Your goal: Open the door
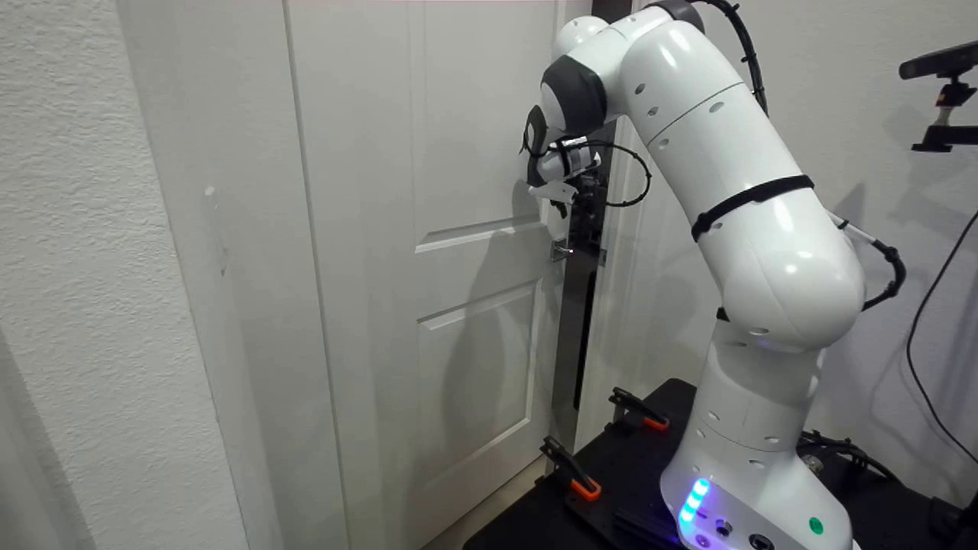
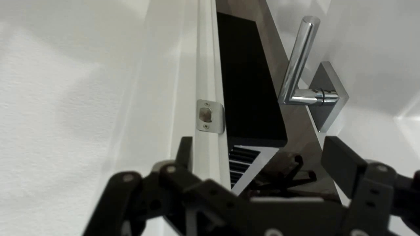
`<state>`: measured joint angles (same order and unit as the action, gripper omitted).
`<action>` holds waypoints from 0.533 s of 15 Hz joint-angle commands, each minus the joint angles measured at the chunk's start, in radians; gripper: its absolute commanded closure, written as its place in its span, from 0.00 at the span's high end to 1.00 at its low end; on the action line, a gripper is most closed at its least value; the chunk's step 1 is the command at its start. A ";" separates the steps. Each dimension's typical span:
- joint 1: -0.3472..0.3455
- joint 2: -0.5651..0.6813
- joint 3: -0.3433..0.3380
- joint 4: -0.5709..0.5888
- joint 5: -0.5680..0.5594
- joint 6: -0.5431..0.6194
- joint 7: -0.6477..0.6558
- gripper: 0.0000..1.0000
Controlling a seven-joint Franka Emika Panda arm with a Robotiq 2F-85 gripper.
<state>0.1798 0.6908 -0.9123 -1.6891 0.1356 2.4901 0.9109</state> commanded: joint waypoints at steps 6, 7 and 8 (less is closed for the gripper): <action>-0.161 -0.231 0.235 0.017 -0.138 -0.306 -0.006 1.00; -0.188 -0.246 0.268 0.024 -0.140 -0.334 -0.012 1.00; -0.211 -0.258 0.298 0.027 -0.147 -0.351 -0.010 1.00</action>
<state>0.0393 0.4978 -0.7047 -1.6719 0.0189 2.2161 0.9087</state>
